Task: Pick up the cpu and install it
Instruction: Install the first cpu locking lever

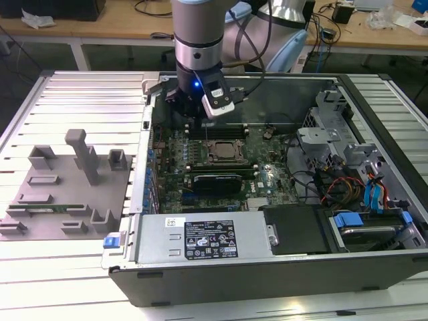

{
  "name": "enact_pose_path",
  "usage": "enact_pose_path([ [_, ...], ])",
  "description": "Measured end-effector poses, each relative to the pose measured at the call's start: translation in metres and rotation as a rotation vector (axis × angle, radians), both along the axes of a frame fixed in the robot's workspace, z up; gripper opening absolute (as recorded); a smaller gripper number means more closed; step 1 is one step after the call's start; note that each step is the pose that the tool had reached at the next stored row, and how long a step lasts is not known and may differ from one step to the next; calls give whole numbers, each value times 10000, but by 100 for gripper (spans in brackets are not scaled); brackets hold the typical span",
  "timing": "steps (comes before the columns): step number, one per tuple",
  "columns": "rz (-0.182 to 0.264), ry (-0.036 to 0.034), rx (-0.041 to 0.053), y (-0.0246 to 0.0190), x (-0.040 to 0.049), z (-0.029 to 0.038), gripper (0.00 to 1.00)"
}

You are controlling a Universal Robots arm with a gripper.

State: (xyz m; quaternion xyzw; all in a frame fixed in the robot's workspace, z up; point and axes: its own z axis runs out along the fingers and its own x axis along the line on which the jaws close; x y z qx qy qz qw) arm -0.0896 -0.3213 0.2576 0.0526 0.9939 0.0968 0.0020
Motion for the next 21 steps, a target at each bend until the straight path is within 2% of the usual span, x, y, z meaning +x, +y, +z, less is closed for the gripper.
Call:
enact_pose_path([
  [1,1,0,88,0,0,0,11],
  [2,0,0,222,0,0,0,11],
  [3,-1,0,238,0,0,0,11],
  [7,0,2,240,0,39,0,11],
  [9,-7,1,241,-1,202,-4,11],
  [12,-27,1,241,-3,315,-10,11],
  [16,-27,0,242,-3,327,-13,11],
  [21,-163,-3,211,-4,337,-79,11],
])
